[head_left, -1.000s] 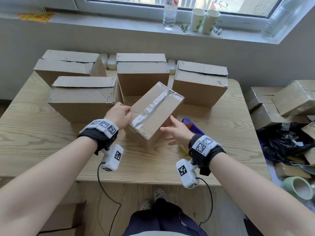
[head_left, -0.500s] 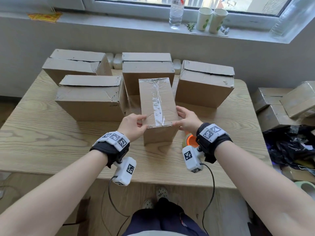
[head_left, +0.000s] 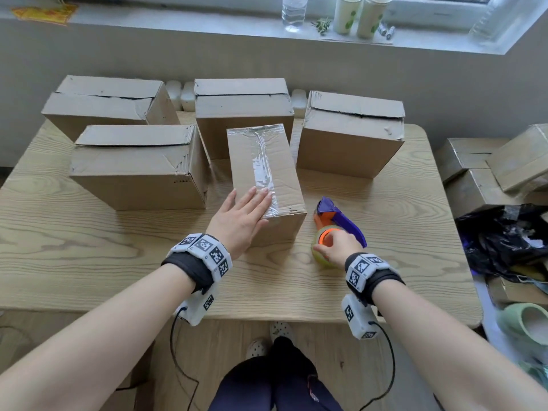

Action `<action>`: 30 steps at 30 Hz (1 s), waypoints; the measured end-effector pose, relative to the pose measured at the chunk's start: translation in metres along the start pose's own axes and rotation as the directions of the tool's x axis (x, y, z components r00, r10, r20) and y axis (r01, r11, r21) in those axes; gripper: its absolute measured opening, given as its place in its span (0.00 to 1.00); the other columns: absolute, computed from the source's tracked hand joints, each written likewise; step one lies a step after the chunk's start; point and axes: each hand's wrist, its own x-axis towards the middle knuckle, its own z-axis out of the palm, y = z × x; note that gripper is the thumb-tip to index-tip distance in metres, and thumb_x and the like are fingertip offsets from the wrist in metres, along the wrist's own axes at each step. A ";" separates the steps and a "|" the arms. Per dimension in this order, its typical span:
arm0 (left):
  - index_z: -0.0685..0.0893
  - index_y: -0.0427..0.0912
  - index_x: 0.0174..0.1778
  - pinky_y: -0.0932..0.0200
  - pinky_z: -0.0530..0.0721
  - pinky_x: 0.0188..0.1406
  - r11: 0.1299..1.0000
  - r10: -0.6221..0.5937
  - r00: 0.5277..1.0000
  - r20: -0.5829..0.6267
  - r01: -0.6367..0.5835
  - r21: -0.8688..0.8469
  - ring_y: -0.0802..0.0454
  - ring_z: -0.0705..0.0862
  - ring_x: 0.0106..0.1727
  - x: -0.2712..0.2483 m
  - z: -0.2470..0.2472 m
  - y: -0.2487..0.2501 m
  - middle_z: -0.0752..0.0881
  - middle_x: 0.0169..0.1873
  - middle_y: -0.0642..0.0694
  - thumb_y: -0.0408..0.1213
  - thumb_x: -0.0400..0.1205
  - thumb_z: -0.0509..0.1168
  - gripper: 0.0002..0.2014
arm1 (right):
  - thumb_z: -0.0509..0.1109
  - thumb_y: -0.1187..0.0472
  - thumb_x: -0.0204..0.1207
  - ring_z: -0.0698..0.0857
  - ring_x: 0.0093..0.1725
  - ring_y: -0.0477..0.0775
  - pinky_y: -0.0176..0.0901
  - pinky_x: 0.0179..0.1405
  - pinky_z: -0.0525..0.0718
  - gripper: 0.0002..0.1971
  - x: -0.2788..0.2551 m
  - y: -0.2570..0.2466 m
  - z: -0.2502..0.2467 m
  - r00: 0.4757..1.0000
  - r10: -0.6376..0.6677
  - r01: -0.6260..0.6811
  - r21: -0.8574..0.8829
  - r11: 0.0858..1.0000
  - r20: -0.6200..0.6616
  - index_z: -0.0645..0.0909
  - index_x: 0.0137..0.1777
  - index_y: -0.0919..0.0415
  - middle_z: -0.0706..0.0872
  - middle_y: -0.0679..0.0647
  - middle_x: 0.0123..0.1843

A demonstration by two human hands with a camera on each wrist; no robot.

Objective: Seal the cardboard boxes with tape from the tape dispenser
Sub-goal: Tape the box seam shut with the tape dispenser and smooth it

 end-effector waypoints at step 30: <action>0.70 0.45 0.76 0.57 0.69 0.68 0.905 -0.062 0.989 -0.135 -0.001 -0.426 0.46 0.72 0.72 0.029 -0.110 0.038 0.71 0.74 0.45 0.34 0.86 0.55 0.20 | 0.73 0.48 0.65 0.75 0.31 0.48 0.39 0.28 0.70 0.12 -0.062 -0.029 -0.147 0.882 -0.291 0.446 0.460 0.768 -0.371 0.77 0.29 0.53 0.77 0.49 0.29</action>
